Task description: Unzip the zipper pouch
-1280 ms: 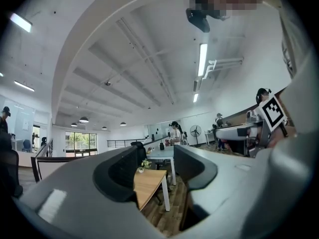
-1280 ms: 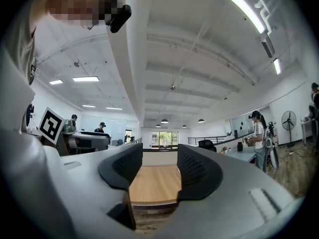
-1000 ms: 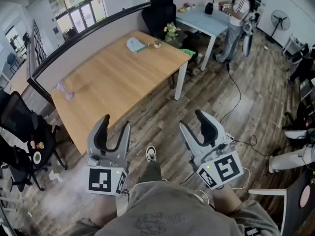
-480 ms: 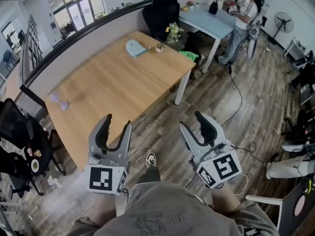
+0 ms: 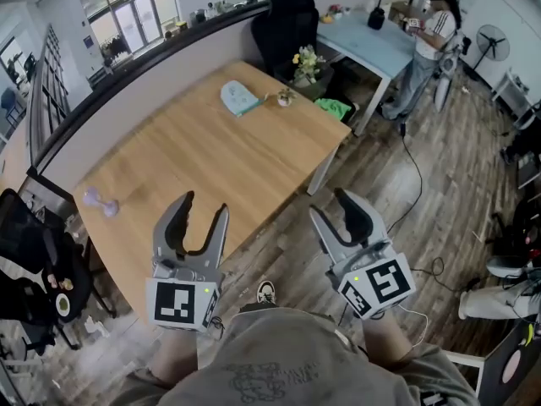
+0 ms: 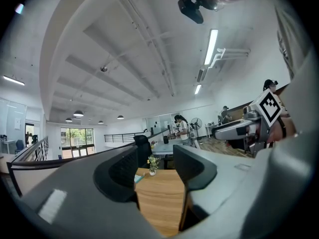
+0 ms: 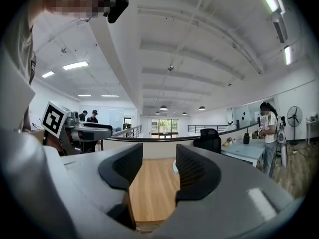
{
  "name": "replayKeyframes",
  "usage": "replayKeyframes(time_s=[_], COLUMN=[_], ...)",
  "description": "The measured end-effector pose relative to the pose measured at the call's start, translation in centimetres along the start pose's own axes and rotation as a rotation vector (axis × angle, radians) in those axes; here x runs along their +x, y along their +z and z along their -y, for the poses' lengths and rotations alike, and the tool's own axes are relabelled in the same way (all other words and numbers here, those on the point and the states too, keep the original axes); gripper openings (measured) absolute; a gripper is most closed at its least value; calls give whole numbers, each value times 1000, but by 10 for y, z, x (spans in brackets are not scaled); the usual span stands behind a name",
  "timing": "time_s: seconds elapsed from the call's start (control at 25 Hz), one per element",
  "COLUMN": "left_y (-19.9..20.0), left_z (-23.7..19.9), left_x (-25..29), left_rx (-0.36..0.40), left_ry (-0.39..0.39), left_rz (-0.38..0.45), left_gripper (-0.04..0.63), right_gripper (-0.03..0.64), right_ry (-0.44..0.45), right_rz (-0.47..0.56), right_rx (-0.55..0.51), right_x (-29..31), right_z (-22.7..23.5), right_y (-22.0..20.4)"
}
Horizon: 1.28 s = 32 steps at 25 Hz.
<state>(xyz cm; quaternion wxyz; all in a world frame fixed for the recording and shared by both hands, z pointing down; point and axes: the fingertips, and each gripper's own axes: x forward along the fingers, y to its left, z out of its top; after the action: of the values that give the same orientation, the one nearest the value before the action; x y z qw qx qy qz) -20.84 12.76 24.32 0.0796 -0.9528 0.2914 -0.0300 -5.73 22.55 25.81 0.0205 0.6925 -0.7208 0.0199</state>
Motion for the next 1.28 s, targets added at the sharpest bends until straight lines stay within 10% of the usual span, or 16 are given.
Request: replayKeyframes(time_s=[1.28], left_y=[-55], left_z=[-106], left_x=[200], left_rx=[1], left_ry=[222], left_rz=[-116], left_gripper=[207], right_gripper=[201], right_ry=[230], right_rz=[-80], right_rx=[6], right_x=[253], right_z=[138], right_y=[-34])
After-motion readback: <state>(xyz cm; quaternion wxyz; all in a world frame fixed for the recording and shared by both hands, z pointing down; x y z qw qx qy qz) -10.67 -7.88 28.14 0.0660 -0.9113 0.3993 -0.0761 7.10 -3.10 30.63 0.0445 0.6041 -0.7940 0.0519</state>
